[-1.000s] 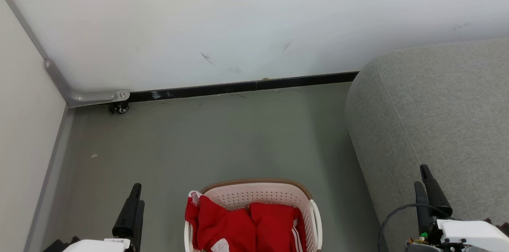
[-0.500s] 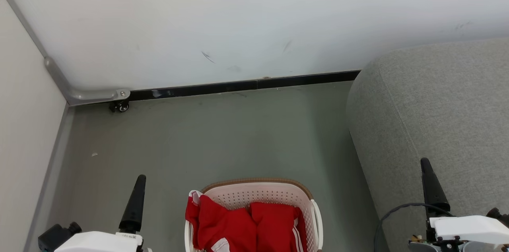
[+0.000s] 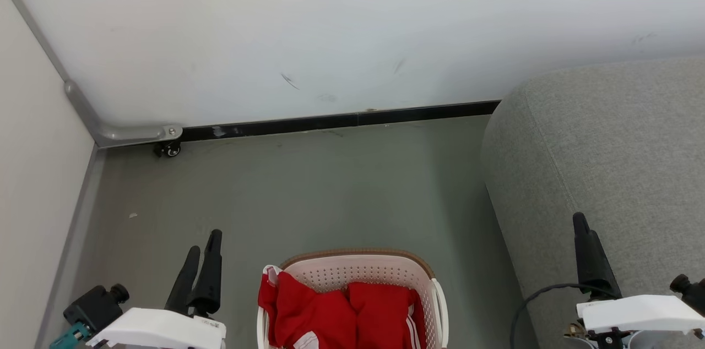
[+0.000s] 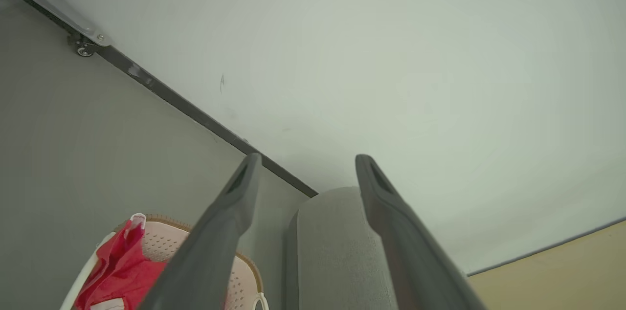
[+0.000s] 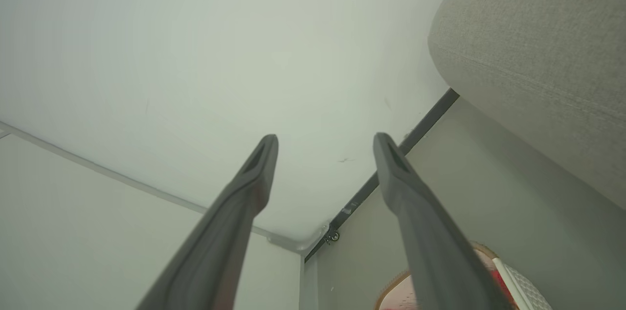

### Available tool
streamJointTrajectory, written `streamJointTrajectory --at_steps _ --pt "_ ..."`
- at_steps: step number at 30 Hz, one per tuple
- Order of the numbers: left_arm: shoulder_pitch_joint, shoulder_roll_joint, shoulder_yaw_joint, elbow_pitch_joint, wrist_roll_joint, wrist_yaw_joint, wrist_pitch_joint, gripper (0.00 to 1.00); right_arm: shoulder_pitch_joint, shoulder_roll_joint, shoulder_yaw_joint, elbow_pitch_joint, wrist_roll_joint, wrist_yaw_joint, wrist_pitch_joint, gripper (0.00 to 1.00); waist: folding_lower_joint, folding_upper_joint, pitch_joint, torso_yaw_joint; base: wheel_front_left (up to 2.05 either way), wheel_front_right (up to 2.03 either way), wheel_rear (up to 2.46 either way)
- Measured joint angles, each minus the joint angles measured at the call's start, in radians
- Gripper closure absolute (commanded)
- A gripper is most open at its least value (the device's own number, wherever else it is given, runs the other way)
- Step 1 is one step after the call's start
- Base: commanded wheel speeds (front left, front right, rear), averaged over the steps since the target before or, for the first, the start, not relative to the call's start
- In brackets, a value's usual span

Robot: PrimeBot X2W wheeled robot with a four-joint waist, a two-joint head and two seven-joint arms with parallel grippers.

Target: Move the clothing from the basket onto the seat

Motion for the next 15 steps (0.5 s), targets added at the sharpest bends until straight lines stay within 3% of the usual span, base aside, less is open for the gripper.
streamJointTrajectory --at_steps 15 --pt "0.002 0.026 -0.076 -0.019 0.307 0.055 -0.047 0.00 0.028 0.000 0.031 -0.001 -0.270 0.000 -0.050 0.00 -0.0108 0.0000 0.001 0.004 0.00 0.00 0.00"
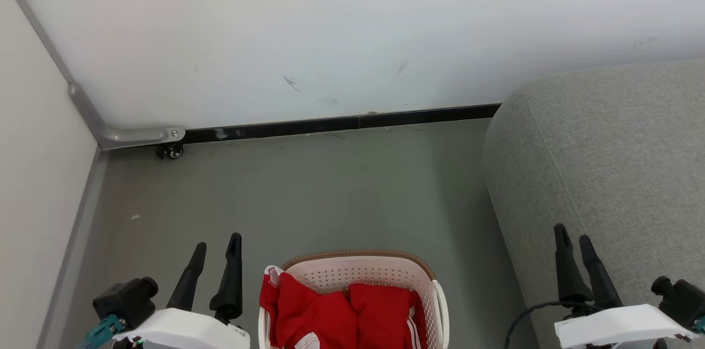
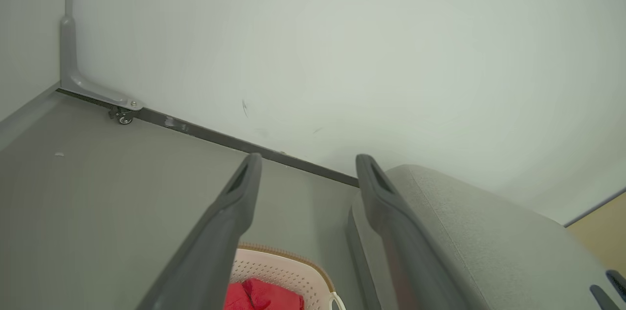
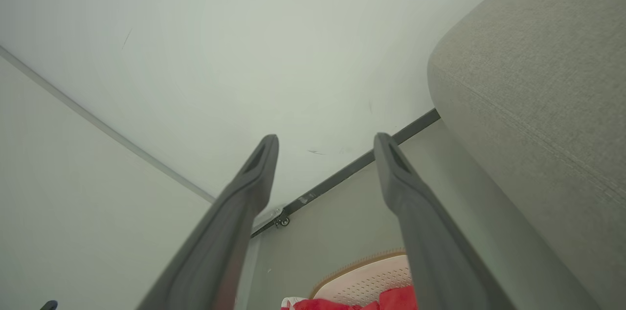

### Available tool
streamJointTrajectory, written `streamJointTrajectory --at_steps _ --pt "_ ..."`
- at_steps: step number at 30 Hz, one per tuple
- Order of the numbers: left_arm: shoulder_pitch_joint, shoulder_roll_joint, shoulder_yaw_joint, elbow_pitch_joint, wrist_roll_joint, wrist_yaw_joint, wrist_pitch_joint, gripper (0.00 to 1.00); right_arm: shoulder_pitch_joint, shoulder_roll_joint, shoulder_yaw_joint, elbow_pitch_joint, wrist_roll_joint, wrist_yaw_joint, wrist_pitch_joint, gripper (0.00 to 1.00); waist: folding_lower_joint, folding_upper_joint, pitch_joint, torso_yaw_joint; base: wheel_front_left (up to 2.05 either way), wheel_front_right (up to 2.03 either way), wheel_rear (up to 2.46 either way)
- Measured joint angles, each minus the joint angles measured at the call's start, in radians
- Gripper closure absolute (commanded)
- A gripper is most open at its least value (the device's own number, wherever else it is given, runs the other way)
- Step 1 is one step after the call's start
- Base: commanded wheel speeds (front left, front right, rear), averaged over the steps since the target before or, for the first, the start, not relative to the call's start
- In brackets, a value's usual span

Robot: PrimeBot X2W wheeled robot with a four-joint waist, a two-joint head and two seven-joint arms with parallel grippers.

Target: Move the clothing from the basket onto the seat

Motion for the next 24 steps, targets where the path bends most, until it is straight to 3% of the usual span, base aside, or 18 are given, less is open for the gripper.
streamJointTrajectory --at_steps 7,24 --pt "0.001 0.001 -0.023 -0.002 0.139 0.044 -0.033 0.00 0.004 0.000 0.002 0.008 -0.156 0.000 -0.027 0.00 -0.0044 0.0000 0.006 0.001 0.00 0.00 0.00" --pt "0.021 0.001 -0.054 0.009 0.378 0.116 -0.095 0.00 0.016 0.000 0.026 0.063 -0.418 0.000 -0.067 0.00 -0.0056 0.0000 0.010 0.004 0.00 0.00 0.00"
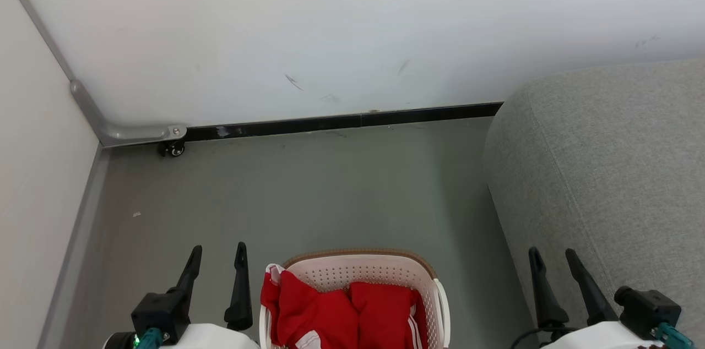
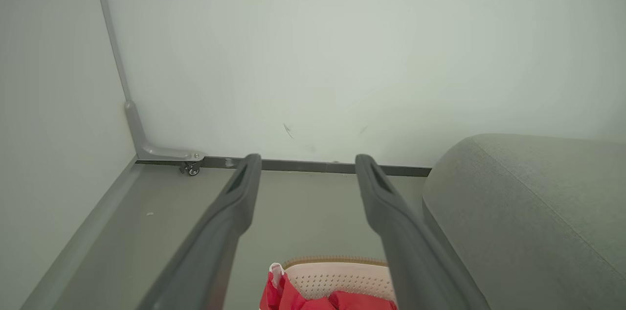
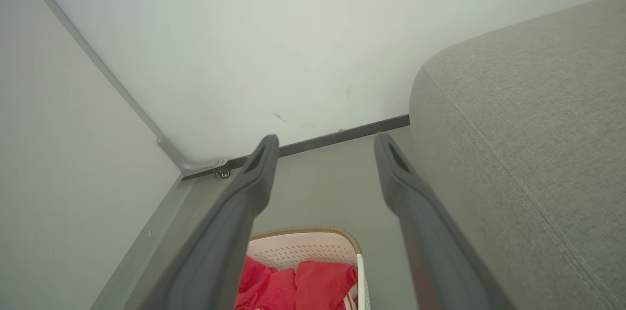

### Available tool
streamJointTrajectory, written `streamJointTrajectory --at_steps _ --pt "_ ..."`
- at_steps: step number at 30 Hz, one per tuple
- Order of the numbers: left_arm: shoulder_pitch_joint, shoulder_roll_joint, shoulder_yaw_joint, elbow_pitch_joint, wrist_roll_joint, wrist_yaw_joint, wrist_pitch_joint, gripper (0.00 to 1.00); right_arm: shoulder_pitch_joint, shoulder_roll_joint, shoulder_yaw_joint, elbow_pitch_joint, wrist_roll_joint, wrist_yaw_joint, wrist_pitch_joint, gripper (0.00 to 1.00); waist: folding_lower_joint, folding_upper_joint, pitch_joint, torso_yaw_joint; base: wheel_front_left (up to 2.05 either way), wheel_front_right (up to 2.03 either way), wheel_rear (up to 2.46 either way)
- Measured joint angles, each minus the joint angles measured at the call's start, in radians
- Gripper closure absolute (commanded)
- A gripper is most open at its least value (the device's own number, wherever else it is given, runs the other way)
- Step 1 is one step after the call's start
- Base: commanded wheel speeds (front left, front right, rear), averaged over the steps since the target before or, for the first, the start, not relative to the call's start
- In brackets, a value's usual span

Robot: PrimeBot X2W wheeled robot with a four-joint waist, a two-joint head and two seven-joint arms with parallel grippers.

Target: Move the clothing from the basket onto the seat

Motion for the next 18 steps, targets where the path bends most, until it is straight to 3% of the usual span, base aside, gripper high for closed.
streamJointTrajectory --at_steps 18 --pt "0.001 -0.001 -0.001 0.050 0.176 0.052 -0.053 0.00 -0.001 -0.002 0.006 0.037 -0.197 0.000 -0.045 0.00 -0.0003 0.0000 0.005 -0.001 0.00 0.00 0.00"
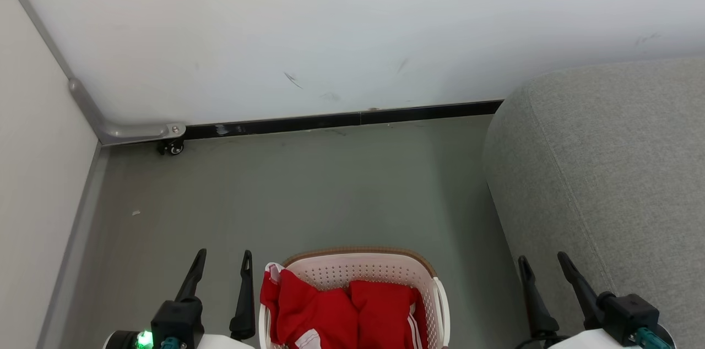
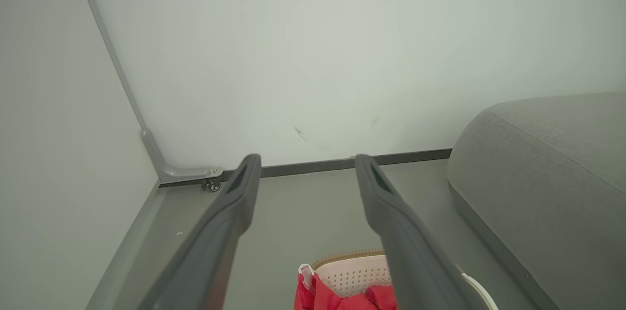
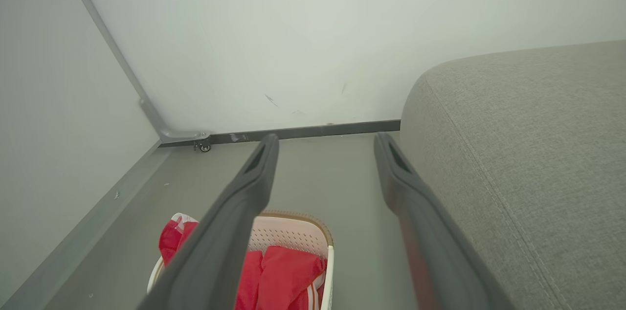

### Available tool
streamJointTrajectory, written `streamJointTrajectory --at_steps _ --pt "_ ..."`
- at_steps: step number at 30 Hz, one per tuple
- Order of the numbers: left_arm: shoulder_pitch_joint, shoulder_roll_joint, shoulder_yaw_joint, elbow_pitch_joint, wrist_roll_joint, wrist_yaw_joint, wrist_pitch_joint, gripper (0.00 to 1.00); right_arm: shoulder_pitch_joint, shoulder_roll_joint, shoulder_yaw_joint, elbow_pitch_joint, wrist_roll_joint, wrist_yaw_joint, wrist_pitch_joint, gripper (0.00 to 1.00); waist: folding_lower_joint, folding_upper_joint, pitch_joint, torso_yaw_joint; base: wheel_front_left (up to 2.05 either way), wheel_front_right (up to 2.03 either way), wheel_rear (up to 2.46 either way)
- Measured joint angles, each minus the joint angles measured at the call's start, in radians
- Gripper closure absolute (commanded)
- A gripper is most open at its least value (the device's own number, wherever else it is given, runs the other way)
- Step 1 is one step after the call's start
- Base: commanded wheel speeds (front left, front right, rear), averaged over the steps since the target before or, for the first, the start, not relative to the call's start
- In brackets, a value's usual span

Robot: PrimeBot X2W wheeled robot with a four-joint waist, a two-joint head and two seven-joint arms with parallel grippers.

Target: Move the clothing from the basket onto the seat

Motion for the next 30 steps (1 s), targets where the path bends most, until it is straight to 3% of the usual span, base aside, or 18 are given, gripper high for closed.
streamJointTrajectory --at_steps 30 --pt "-0.004 -0.004 0.028 0.041 -0.014 0.002 0.000 0.00 -0.005 0.000 0.010 0.039 0.038 0.000 -0.008 0.00 -0.0002 0.0000 0.023 -0.001 0.00 0.00 0.00"
